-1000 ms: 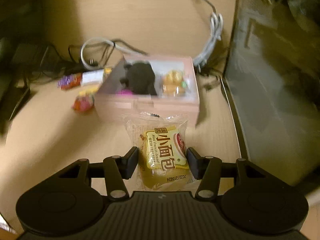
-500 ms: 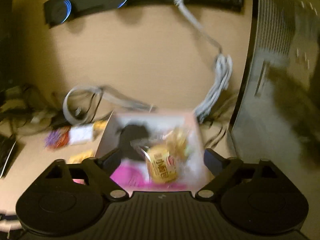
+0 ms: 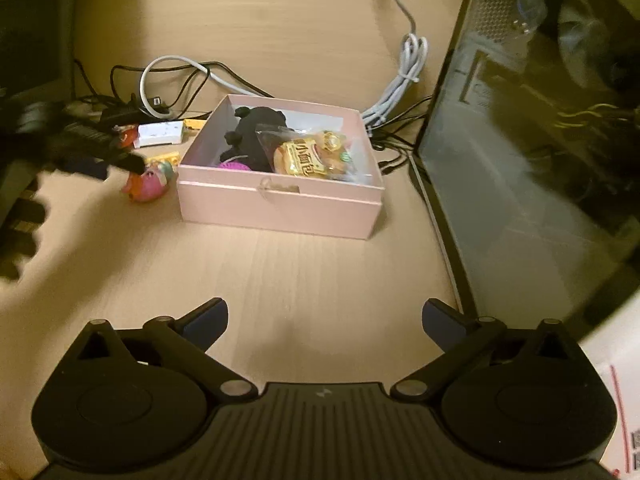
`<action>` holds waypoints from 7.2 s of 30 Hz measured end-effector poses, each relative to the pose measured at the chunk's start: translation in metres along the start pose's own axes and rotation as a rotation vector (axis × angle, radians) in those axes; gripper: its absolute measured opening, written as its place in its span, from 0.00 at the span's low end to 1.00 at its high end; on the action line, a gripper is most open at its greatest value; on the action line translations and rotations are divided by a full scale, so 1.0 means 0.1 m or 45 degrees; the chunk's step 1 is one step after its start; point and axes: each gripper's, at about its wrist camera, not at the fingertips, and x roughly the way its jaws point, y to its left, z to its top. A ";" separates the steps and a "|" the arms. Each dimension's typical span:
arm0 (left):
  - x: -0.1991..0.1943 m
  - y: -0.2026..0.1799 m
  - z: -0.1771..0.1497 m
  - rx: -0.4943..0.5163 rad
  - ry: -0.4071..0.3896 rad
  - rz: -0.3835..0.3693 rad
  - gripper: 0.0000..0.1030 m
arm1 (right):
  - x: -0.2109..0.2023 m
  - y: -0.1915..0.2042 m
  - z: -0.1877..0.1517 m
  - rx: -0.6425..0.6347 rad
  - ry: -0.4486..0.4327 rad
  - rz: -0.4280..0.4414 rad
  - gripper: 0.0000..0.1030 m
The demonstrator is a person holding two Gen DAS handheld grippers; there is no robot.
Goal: Organize objects
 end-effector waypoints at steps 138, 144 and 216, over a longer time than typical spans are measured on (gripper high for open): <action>-1.56 1.49 -1.16 -0.450 -0.042 0.035 0.47 | 0.62 2.06 1.09 -0.390 0.056 0.670 0.80; -1.74 1.70 -1.31 -0.534 -0.097 0.073 0.47 | 1.26 2.93 1.57 -0.380 0.024 0.721 0.81; -1.24 0.31 -0.96 -0.191 0.082 0.239 0.47 | 0.27 1.06 0.14 -0.205 0.052 0.637 0.98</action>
